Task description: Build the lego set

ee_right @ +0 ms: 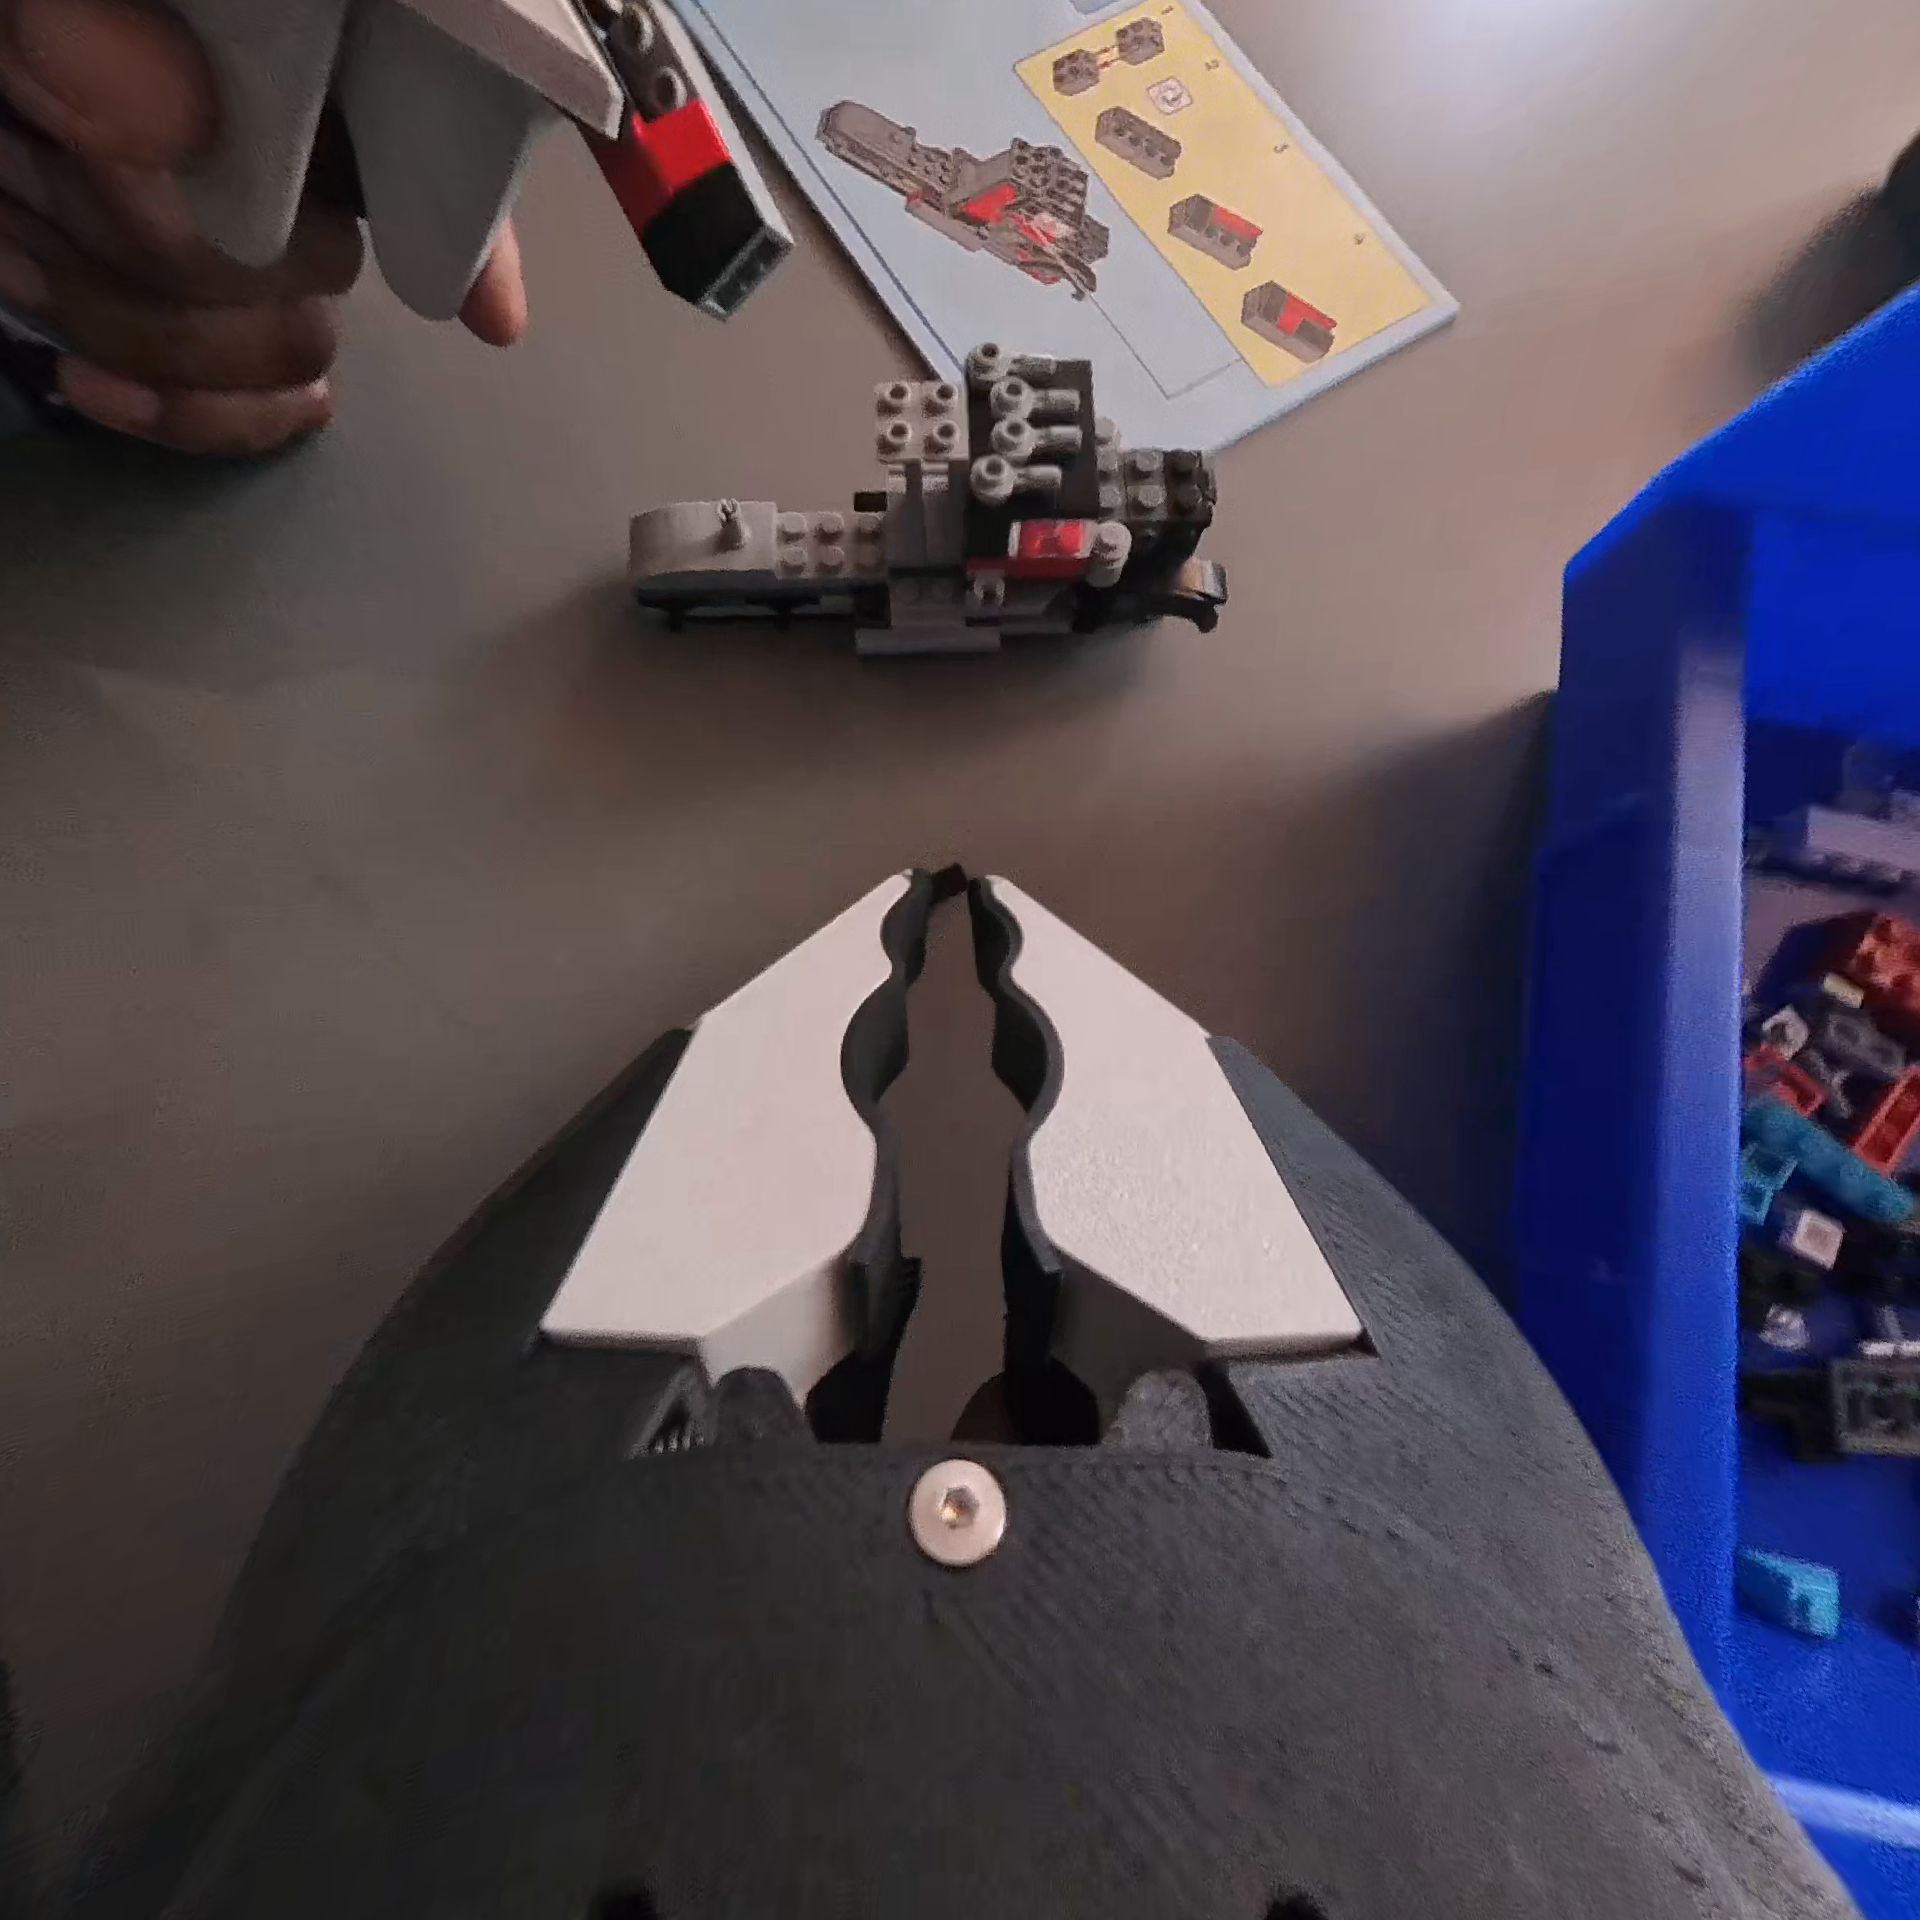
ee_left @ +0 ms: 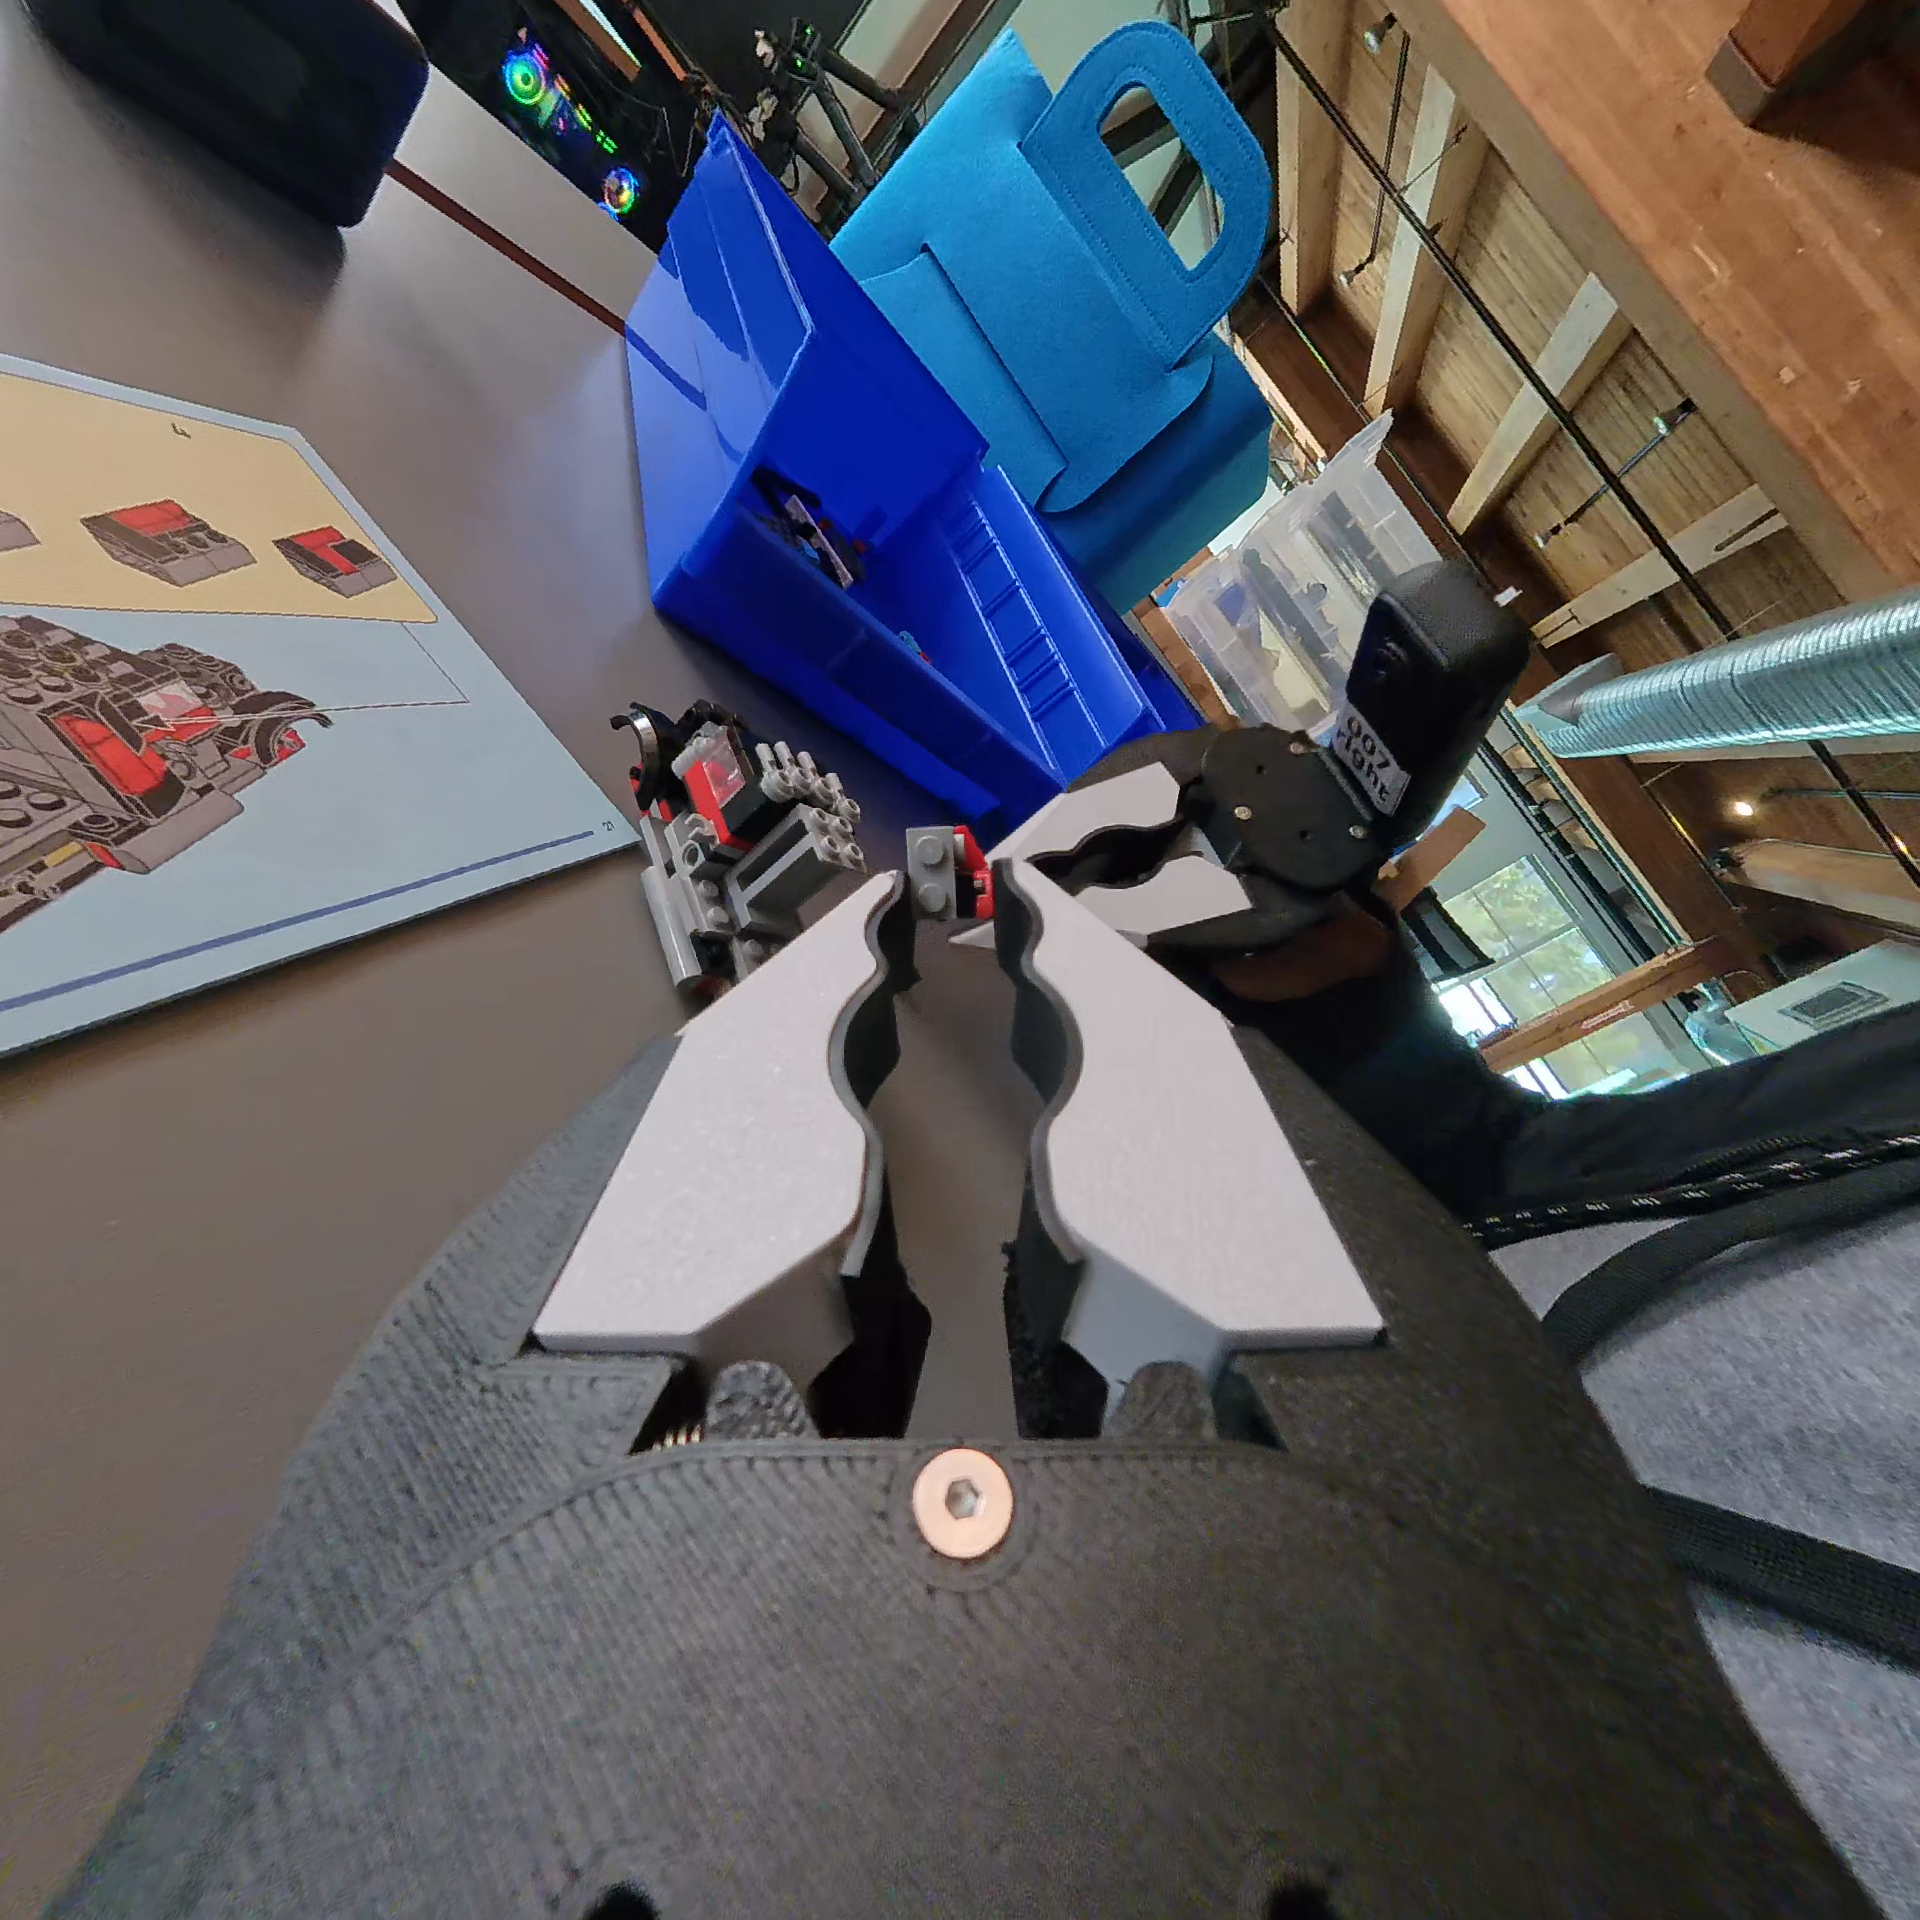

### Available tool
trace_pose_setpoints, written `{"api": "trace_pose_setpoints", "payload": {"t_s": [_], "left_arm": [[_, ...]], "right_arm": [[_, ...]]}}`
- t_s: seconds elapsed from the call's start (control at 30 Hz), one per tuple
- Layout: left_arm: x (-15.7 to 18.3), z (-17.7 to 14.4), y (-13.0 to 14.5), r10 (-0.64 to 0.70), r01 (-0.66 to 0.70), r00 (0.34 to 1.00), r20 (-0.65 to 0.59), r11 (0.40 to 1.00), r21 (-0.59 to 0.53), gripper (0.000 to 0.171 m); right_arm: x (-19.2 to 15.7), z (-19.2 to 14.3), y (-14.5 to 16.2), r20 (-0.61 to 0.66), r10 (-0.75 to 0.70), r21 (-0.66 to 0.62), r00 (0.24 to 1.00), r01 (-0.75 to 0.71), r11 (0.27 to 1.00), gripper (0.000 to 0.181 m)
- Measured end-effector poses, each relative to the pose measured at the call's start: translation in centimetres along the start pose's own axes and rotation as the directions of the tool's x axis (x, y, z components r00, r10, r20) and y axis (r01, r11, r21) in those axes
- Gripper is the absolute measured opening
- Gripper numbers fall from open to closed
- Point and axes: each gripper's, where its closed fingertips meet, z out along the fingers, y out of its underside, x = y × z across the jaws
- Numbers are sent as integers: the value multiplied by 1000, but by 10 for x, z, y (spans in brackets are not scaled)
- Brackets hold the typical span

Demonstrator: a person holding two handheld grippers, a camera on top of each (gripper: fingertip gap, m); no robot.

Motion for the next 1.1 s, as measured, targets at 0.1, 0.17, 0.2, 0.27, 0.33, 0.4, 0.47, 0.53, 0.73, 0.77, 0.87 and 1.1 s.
{"api": "trace_pose_setpoints", "payload": {"t_s": [0.1, 0.17, 0.2, 0.27, 0.33, 0.4, 0.47, 0.53, 0.73, 0.77, 0.87, 1.1], "left_arm": [[1, 2, 3, 8, -8, 1000, 3, 1000, -18, 15], [2, 4, 8, 0, 0, 1000, 6, 999, -46, 15], [3, 4, 11, -6, 6, 1000, 1, 998, -59, 15], [6, 5, 16, -15, 15, 1000, -1, 997, -74, 15], [8, 4, 19, -18, 18, 1000, 1, 997, -82, 15], [8, 3, 20, -22, 22, 1000, 4, 997, -80, 15], [8, 3, 21, -25, 25, 1000, 4, 996, -85, 15], [9, 4, 24, -25, 25, 1000, 5, 995, -98, 15], [10, 9, 32, -13, 15, 1000, 17, 990, -139, 15], [10, 10, 32, -8, 11, 1000, 20, 990, -141, 15], [9, 10, 31, -2, 6, 1000, 24, 991, -135, 15], [11, 4, 27, -7, 8, 1000, 15, 996, -91, 15]], "right_arm": [[1, -5, 6, -11, 86, 21, 996, -85, 996, 14], [-1, -2, 10, -3, 133, 19, 991, -133, 991, 21], [-3, 0, 12, 1, 125, 16, 992, -125, 992, 22], [-5, 5, 16, -5, 105, -9, 994, -105, 994, 29], [-7, 10, 17, -4, 100, -24, 995, -100, 995, 32], [-9, 15, 16, -6, 74, -26, 997, -75, 997, 32], [-8, 17, 13, -19, 25, -30, 999, -26, 999, 22], [-6, 18, 11, -18, -28, -48, 999, 27, 998, 17], [-2, -5, 17, 108, -313, -246, 943, 331, 911, 17], [2, -10, 22, 142, -350, -315, 926, 377, 871, 17], [2, -23, 33, 284, -337, -468, 897, 437, 768, 17], [0, -26, -3, 248, -117, -358, 962, 204, 911, 34]]}}
